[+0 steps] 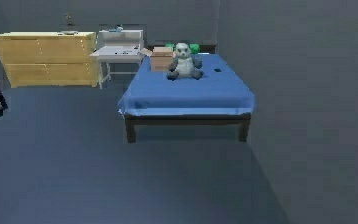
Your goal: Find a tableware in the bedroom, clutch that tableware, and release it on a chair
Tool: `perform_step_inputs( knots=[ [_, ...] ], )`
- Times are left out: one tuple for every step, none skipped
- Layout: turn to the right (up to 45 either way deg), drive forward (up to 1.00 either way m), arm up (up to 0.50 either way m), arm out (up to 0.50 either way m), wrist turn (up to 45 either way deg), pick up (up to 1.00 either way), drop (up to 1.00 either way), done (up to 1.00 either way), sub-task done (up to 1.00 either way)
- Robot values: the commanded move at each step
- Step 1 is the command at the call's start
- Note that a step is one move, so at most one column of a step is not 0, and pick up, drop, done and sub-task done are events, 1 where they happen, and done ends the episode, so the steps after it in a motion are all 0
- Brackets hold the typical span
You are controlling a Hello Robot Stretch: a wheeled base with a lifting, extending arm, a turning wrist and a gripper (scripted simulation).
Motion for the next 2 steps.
perform_step_inputs(
  knots=[
    [-42.0, 0.0, 0.0, 0.0, 0.0, 0.0, 0.0, 0.0, 0.0],
    [0.0, 1.0, 0.0, 0.0, 0.0, 0.0, 0.0, 0.0, 0.0]
  ],
)
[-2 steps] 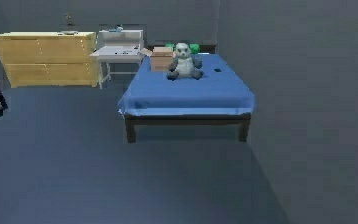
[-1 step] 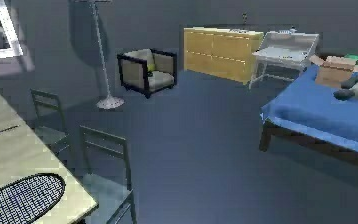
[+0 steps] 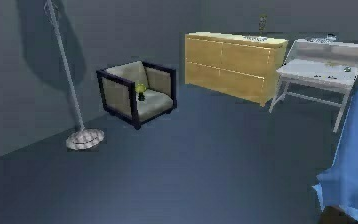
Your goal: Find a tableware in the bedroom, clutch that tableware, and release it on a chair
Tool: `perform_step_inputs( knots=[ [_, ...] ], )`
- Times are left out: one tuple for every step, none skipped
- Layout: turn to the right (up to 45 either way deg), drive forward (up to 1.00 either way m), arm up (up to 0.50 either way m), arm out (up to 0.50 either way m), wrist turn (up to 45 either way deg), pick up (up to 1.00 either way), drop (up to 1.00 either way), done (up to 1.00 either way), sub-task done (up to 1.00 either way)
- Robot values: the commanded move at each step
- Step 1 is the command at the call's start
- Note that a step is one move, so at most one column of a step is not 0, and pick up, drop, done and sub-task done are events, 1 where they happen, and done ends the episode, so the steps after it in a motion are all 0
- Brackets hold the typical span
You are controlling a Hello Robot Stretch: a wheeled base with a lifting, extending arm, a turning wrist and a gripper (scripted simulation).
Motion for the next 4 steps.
perform_step_inputs(
  knots=[
    [-15.0, 0.0, 0.0, 0.0, 0.0, 0.0, 0.0, 0.0, 0.0],
    [0.0, 0.1, 0.0, 0.0, 0.0, 0.0, 0.0, 0.0, 0.0],
    [-33.0, 0.0, 0.0, 0.0, 0.0, 0.0, 0.0, 0.0, 0.0],
    [0.0, 0.1, 0.0, 0.0, 0.0, 0.0, 0.0, 0.0, 0.0]
  ],
)
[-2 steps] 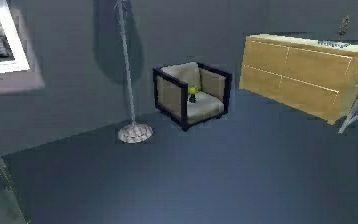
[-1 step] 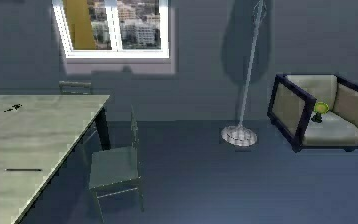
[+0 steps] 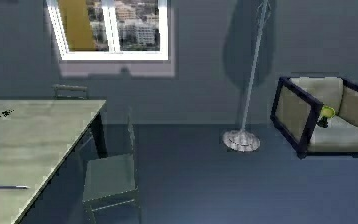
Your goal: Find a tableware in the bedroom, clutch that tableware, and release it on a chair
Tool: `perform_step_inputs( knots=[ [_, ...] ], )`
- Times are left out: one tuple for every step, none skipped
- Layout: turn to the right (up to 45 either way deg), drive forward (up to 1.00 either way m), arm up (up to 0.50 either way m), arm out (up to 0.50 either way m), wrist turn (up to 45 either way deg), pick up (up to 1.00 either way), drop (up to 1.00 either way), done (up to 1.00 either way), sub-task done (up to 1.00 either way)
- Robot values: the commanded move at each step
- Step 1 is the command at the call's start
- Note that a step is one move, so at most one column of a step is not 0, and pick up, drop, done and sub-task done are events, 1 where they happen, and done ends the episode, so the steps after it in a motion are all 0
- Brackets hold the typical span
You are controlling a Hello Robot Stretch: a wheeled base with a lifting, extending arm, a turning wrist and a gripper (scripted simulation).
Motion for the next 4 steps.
perform_step_inputs(
  knots=[
    [-9.0, 0.0, 0.0, 0.0, 0.0, 0.0, 0.0, 0.0, 0.0],
    [0.0, 0.4, 0.0, 0.0, 0.0, 0.0, 0.0, 0.0, 0.0],
    [-12.0, 0.0, 0.0, 0.0, 0.0, 0.0, 0.0, 0.0, 0.0],
    [0.0, 0.35, 0.0, 0.0, 0.0, 0.0, 0.0, 0.0, 0.0]
  ],
)
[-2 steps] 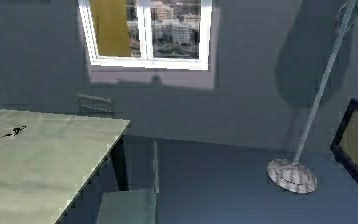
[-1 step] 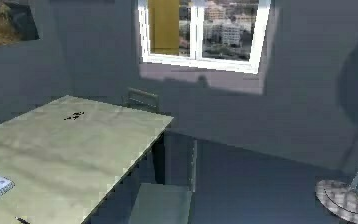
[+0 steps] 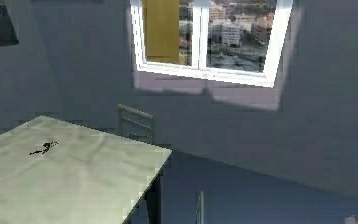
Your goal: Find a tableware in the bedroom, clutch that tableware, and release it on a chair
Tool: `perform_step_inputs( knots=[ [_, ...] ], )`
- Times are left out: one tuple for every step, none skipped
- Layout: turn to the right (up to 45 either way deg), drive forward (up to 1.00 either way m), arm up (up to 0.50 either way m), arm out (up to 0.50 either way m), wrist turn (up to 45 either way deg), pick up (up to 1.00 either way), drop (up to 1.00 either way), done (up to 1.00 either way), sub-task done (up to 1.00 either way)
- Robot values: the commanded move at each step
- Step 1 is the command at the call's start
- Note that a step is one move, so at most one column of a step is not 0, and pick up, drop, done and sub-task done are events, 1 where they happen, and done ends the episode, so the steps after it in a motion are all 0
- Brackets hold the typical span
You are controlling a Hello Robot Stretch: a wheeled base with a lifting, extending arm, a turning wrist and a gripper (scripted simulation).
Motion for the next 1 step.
perform_step_inputs(
  knots=[
    [-45.0, 0.0, 0.0, 0.0, 0.0, 0.0, 0.0, 0.0, 0.0]
  ],
)
